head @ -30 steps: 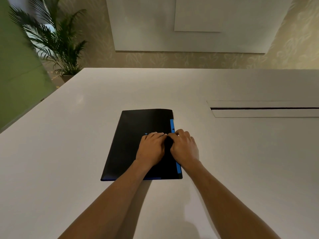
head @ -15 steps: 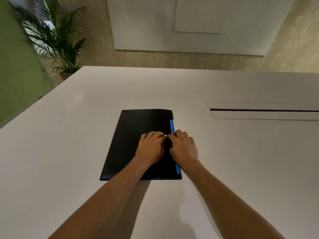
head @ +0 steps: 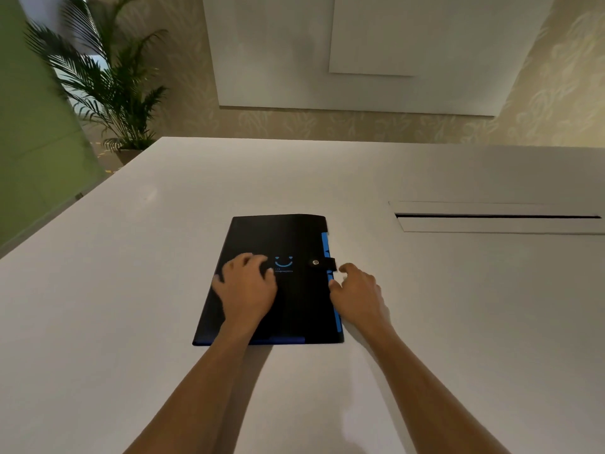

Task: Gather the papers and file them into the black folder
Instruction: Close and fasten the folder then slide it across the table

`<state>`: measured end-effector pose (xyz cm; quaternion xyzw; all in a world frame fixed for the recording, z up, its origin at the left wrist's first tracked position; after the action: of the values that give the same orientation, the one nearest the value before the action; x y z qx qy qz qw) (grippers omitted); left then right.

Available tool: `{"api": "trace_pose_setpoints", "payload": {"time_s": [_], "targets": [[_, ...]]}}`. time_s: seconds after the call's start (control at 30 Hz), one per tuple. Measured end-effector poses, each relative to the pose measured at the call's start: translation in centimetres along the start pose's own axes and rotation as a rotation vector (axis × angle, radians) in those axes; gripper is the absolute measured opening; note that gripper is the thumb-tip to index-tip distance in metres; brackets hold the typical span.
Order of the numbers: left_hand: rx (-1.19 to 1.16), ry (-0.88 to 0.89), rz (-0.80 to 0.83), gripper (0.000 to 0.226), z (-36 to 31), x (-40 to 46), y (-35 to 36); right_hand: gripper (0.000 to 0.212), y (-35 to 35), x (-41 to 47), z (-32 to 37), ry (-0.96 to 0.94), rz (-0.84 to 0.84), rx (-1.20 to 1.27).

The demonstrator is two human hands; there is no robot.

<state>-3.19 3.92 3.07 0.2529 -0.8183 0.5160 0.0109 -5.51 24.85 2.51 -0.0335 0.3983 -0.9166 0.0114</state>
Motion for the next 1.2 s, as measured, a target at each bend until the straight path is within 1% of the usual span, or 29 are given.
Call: {"api": "trace_pose_setpoints", "payload": {"time_s": [0.1,0.2,0.27,0.37,0.47,0.53,0.6,0.8,0.87,0.93,1.03,1.13,1.2], "targets": [[0.057,-0.207,0.078,0.05,2.5,-0.5,-1.3,0.051,-0.1,-1.1,-0.8,0.077,0.032,0.045],[0.082,-0.24,0.155,0.062,2.8,-0.7,-1.5,0.056,0.3,-1.6,-0.5,0.113,0.065,0.053],[0.045,-0.239,0.171,0.066,2.4,-0.6,-1.4,0.058,0.3,-1.5,-0.3,0.137,0.096,0.041],[-0.152,-0.274,0.148,0.067,2.1,-0.3,-1.9,0.064,0.0,-1.3,-1.1,0.245,0.067,0.162],[-0.467,-0.385,0.165,0.06,2.2,0.0,-2.1,0.048,-1.0,-0.7,-2.2,0.327,0.019,0.33],[-0.616,-0.453,0.215,0.055,2.1,0.3,-1.7,0.048,-1.5,-0.1,-2.7,0.345,0.058,0.435],[-0.701,-0.482,0.258,0.052,1.7,0.9,-0.9,0.049,-1.9,0.4,-3.2,0.351,0.127,0.556],[-0.832,-0.418,0.245,0.045,-0.1,2.5,0.4,0.056,-4.0,0.7,-4.1,0.337,0.308,0.856],[-0.831,-0.372,0.233,0.044,-1.2,3.1,0.5,0.062,-4.7,1.4,-4.7,0.307,0.327,0.916],[-0.822,-0.31,0.238,0.042,-2.3,3.8,0.6,0.067,-5.4,2.5,-5.2,0.272,0.277,0.927],[-0.841,-0.229,0.315,0.042,-4.3,4.9,1.1,0.07,-6.6,4.9,-5.8,0.228,0.167,0.891],[-0.883,-0.197,0.396,0.045,-6.2,6.2,2.1,0.071,-7.6,7.8,-6.5,0.193,0.1,0.871],[-0.915,-0.169,0.401,0.045,-7.2,7.5,2.8,0.072,-8.4,10.0,-6.9,0.16,0.069,0.85]]}}
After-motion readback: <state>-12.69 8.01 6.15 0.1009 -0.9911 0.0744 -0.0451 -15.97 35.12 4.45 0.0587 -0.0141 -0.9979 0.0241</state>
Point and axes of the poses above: each hand's wrist, its own x-axis towards the middle knuckle, its own y-axis out of the palm, z = x × y, the point moved 4 cm from there along x, towards the middle knuckle, and after that the axes turned 2 degrees about x, right-handed, at the moved point
